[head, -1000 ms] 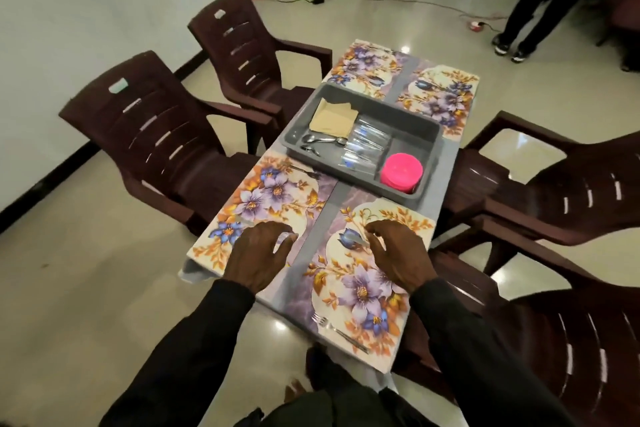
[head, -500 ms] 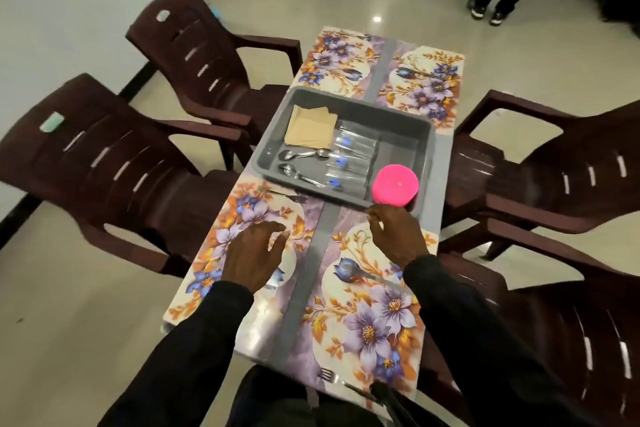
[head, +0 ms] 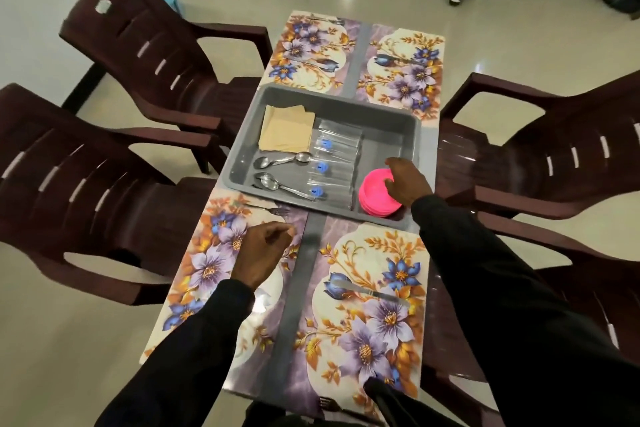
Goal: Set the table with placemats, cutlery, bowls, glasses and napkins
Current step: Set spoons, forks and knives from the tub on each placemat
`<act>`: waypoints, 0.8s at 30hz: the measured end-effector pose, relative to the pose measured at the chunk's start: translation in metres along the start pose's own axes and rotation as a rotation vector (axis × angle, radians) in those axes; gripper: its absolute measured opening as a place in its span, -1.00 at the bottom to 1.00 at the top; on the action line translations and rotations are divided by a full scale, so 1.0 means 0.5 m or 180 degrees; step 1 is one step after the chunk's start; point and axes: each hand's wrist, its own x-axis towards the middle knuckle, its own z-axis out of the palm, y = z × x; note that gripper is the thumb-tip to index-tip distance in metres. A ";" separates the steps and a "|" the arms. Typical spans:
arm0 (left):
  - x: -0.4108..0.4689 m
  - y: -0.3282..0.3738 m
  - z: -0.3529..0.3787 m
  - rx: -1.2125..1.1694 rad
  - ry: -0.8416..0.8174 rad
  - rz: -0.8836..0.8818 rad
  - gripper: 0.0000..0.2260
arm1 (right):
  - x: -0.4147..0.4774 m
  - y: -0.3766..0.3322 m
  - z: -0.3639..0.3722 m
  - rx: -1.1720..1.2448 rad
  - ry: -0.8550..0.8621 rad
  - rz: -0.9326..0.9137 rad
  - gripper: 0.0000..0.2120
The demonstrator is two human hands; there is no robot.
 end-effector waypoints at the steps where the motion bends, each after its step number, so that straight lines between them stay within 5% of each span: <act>1: 0.005 0.000 0.001 -0.0294 -0.0015 -0.0165 -0.89 | 0.019 0.004 0.000 0.0002 -0.0164 0.0020 -0.57; 8: 0.007 -0.010 -0.006 -0.1735 -0.0051 -0.1104 -0.78 | 0.104 0.029 0.028 0.0213 -0.0624 0.0166 -0.58; 18: 0.012 -0.028 0.001 -0.1753 -0.0198 -0.1134 -0.75 | 0.091 0.026 0.063 0.0825 -0.0230 0.0566 -0.78; 24: 0.014 -0.030 -0.004 -0.1671 -0.0236 -0.1123 -0.75 | 0.066 0.003 0.080 0.0852 0.0049 0.0731 -0.66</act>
